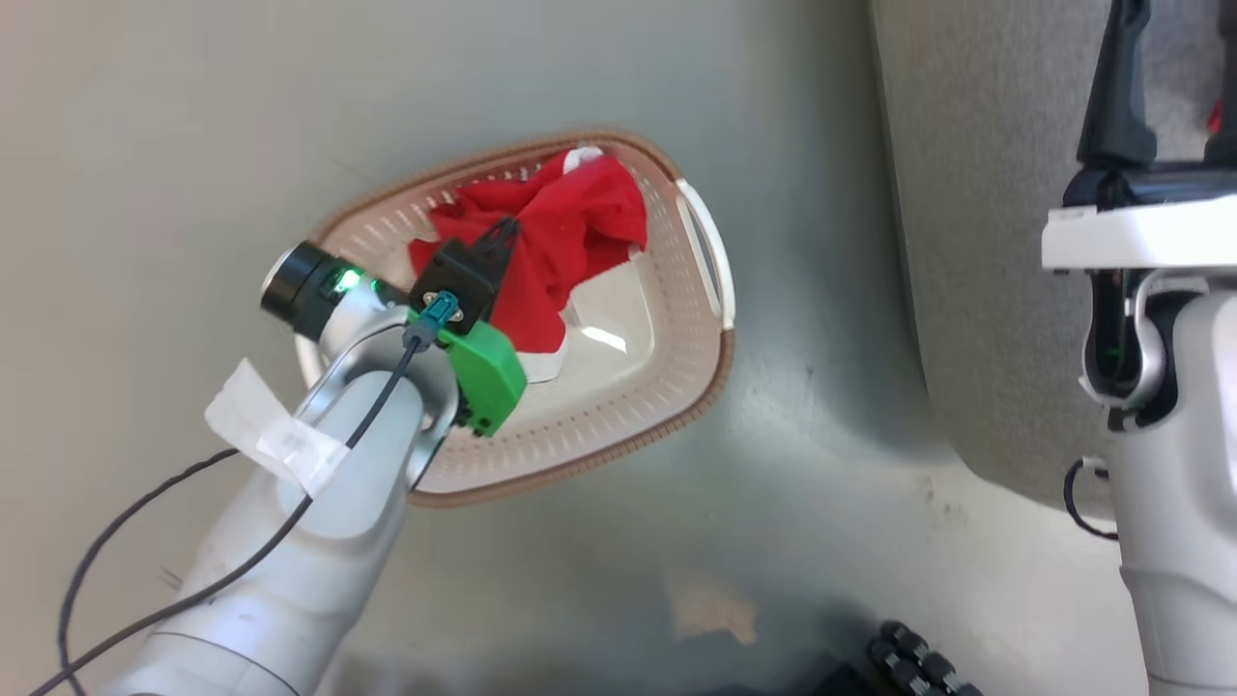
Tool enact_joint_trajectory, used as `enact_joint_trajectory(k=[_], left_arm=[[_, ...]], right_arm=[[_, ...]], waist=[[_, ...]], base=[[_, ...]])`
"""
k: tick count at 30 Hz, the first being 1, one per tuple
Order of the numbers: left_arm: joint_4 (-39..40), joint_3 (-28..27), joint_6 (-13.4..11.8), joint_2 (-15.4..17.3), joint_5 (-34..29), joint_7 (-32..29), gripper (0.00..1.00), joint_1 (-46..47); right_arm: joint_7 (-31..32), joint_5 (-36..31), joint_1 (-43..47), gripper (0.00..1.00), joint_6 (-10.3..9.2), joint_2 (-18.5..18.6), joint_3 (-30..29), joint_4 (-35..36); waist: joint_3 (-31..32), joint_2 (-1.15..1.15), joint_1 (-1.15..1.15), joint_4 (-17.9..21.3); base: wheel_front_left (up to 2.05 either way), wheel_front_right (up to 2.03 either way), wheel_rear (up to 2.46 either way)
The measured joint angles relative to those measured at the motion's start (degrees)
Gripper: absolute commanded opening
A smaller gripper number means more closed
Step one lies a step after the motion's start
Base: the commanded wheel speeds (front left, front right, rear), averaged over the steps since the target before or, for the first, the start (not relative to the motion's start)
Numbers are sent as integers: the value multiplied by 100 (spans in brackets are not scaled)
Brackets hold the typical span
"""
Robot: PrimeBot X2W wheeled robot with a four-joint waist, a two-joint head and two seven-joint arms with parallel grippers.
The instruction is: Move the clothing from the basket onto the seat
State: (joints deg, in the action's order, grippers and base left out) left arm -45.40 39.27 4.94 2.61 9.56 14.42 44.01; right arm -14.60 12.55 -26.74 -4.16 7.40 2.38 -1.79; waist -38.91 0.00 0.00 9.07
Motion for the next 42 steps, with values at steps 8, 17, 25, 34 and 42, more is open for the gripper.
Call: enact_joint_trajectory(k=[8, 17, 25, 34, 42], left_arm=[[1205, -234, -134, -14, 174, 0, 0, -263], [2018, -459, -282, -15, 286, 0, 0, -714], [2375, -664, -345, 93, 338, 0, 0, -1078], [2649, -767, -397, 210, 438, 0, 0, -1475], [2784, -777, -398, 335, 486, 0, 0, -1819]], right_arm=[[0, -7, 342, 100, 64, 32, -51, -151], [1, -9, 875, 100, 192, 81, -18, -411], [1, -51, 1332, 100, 411, 73, 248, -630], [1, -51, 1802, 100, 576, -78, 602, -840], [9, -51, 2126, 100, 759, -192, 1001, -957]], waist=[[645, 0, 0, -222], [1386, 0, 0, -440], [2052, 0, 0, -611], [2805, 0, 0, -728], [3462, 0, 0, -721]], base=[[0, 0, 0], [0, 0, 0], [0, 0, 0], [0, 0, 0], [0, 0, 0]])
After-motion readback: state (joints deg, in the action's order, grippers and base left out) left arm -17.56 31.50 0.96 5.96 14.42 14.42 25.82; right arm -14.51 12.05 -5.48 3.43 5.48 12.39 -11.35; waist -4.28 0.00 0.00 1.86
